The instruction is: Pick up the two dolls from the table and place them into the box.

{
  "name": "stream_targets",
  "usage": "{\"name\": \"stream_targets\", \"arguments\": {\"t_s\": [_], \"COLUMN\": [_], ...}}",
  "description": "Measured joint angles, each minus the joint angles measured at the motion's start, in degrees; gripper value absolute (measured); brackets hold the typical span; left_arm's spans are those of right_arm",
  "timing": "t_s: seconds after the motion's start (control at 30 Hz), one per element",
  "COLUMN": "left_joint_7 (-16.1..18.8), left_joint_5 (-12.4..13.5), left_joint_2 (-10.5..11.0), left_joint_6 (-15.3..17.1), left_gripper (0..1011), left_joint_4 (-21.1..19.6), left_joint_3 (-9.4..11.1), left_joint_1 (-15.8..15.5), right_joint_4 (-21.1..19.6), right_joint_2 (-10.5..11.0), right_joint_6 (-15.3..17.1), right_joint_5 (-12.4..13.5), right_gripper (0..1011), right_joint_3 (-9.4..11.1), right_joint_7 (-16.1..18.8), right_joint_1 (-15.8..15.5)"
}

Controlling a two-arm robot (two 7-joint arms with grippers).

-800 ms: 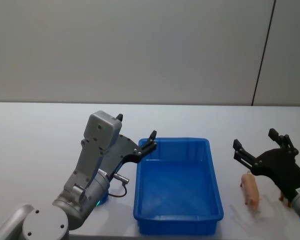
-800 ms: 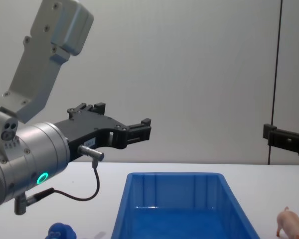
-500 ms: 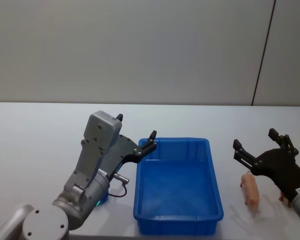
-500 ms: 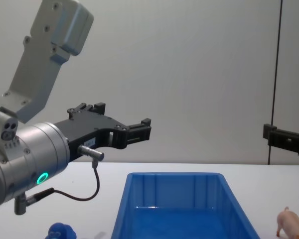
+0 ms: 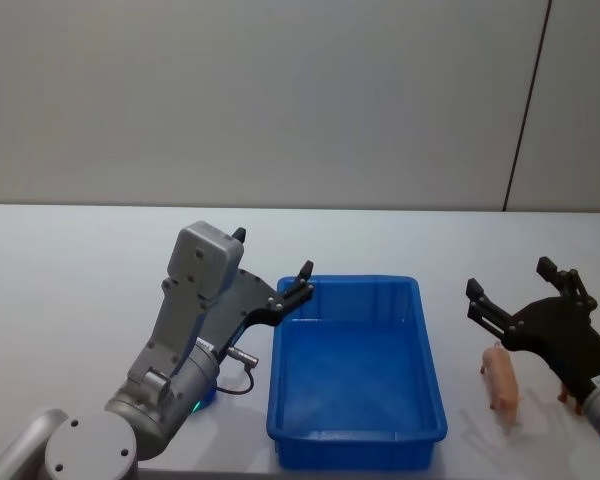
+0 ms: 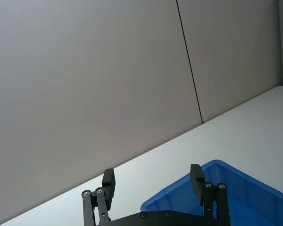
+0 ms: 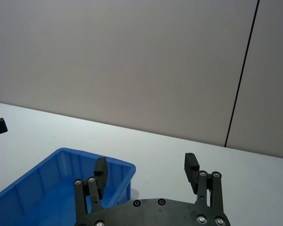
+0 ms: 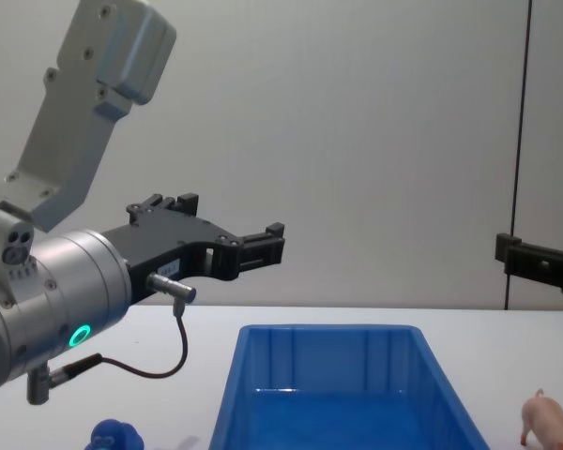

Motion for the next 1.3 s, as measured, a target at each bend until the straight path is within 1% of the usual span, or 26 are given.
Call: {"name": "stream_targets", "arguments": {"t_s": [0.2,0.4,0.57,0.83,1.0,1.1,1.3], "left_joint_7": [0.00,0.00,0.00,0.00,0.00,0.00,0.00], "left_joint_5": [0.00,0.00,0.00,0.00,0.00,0.00,0.00], "left_joint_2": [0.00,0.00,0.00,0.00,0.00,0.00,0.00], "left_joint_6": [0.00,0.00,0.00,0.00,0.00,0.00,0.00], "left_gripper": [1001,1001,1001,1001,1001,1001,1001], "left_joint_4": [0.00,0.00,0.00,0.00,0.00,0.00,0.00], "left_joint_3": [0.00,0.00,0.00,0.00,0.00,0.00,0.00], "left_joint_1": [0.00,0.00,0.00,0.00,0.00,0.00,0.00], "right_joint_4": [0.31,1.01,1.56,2.43,2.88,3.06,3.84], "right_joint_2": [0.20,1.22,2.55,5.44,7.00,7.51,8.52], "right_joint_6": [-0.03,0.07,0.64,2.33,3.34,3.93,5.64], "right_joint_5": [0.17,1.19,2.02,3.04,3.10,3.00,1.87], "right_gripper": [1001,1001,1001,1001,1001,1001,1001], "right_joint_3": [0.28,1.28,2.35,4.37,5.36,5.66,6.14], "right_joint_7": [0.37,1.94,3.51,6.54,8.06,8.55,9.22], "right_joint_1": [0.18,0.58,0.74,0.61,0.30,0.22,0.05]}}
